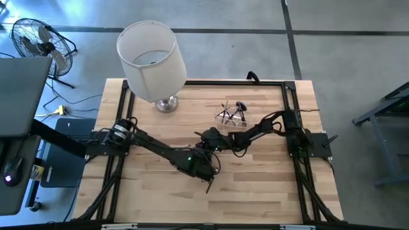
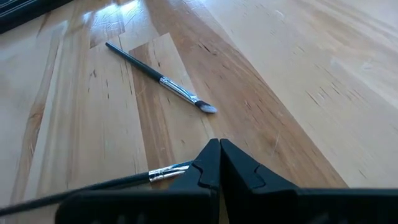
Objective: Pick & Place Makeup Supplies
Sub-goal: Put the makeup brush into the transparent organizer
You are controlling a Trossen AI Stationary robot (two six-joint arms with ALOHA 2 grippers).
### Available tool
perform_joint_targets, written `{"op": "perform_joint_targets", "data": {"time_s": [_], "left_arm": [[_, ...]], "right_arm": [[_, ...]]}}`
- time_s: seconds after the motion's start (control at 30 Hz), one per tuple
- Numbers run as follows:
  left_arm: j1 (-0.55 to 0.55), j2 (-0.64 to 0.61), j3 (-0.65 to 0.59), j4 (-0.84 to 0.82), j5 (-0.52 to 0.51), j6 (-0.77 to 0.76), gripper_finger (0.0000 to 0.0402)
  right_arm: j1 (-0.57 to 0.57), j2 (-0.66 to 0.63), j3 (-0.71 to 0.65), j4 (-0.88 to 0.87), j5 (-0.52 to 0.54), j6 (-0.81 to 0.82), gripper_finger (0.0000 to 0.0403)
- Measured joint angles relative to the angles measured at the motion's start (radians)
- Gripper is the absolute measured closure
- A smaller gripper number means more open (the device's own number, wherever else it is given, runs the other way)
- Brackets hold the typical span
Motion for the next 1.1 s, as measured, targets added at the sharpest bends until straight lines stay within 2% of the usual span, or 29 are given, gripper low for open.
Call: {"op": "perform_joint_targets", "data": {"time_s": [0.13, 0.57, 0.7, 0.8, 0.93, 1.1], "left_arm": [[0.013, -0.001, 0.052, -0.11, -0.054, 0.039, 0.0286], [0.006, -0.002, 0.027, -0.144, -0.062, 0.1, 0.0286], [-0.014, -0.002, -0.03, -0.11, -0.052, 0.098, 0.0286], [-0.023, -0.002, -0.065, -0.026, -0.067, 0.099, 0.0286], [-0.026, -0.001, -0.07, 0.022, -0.093, 0.099, 0.0287], [-0.023, 0.024, -0.07, 0.0, -0.127, 0.108, 0.0286]], "right_arm": [[0.0, 0.0, 0.001, 0.001, -0.015, 0.0, 0.0403], [-0.006, -0.002, 0.002, -0.025, -0.045, 0.019, 0.0403], [-0.009, -0.002, 0.001, -0.014, -0.06, 0.018, 0.0403], [-0.013, -0.002, 0.0, -0.005, -0.076, 0.014, 0.0403], [-0.017, -0.001, 0.0, 0.002, -0.093, 0.007, 0.0403], [-0.017, -0.002, 0.002, -0.001, -0.109, 0.008, 0.0403]]}}
